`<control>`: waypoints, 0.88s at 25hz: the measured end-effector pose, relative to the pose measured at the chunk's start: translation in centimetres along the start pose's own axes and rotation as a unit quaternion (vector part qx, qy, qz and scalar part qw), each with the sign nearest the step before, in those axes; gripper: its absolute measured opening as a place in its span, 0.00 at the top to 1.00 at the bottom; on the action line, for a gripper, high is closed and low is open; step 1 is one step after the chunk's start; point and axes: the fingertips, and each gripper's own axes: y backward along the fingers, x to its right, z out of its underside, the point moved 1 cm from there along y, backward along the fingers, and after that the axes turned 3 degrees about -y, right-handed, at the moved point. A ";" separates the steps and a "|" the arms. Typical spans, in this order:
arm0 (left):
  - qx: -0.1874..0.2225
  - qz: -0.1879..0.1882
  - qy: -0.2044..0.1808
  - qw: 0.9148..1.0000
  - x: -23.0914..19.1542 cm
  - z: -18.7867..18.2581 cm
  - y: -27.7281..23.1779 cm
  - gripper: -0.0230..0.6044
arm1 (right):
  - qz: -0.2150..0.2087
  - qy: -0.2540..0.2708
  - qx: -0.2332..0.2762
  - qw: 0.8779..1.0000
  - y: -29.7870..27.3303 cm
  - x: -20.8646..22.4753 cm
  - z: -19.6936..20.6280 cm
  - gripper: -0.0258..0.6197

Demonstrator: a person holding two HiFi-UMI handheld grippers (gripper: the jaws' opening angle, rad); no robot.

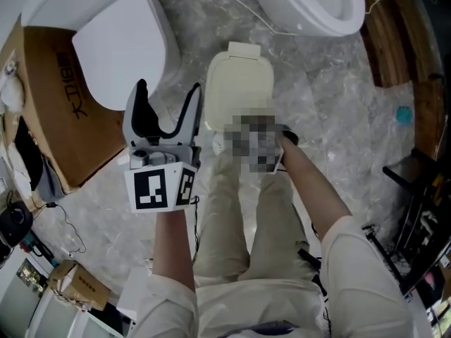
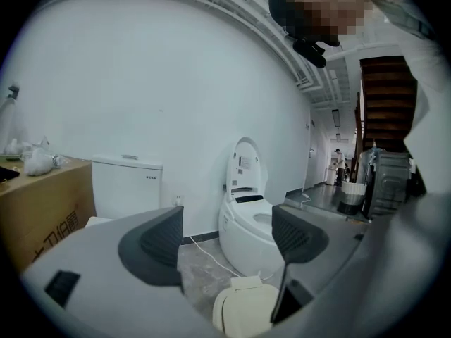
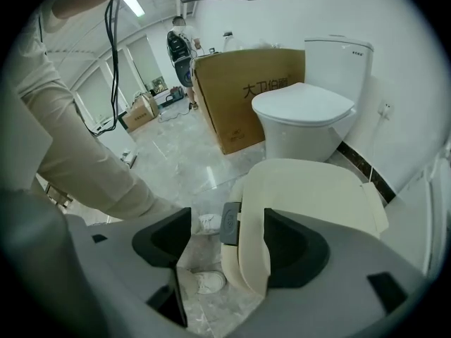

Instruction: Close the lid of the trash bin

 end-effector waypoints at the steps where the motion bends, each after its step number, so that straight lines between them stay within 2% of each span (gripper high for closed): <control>1: 0.000 -0.001 0.001 1.000 -0.2 0.3 0.1 0.34 | -0.002 -0.003 -0.003 1.000 -0.4 0.0 0.2 0.44; 13: -0.004 -0.012 0.013 1.000 -1.2 2.1 0.5 0.34 | -0.014 -0.025 -0.025 0.999 -3.1 0.2 1.6 0.45; 18: -0.009 -0.011 0.014 1.000 -1.2 2.7 0.7 0.34 | -0.015 -0.022 -0.021 0.999 -3.2 0.4 1.5 0.48; 22: -0.010 -0.010 0.016 1.000 -1.3 3.0 0.7 0.34 | -0.015 -0.025 -0.031 0.999 -3.7 0.3 1.9 0.45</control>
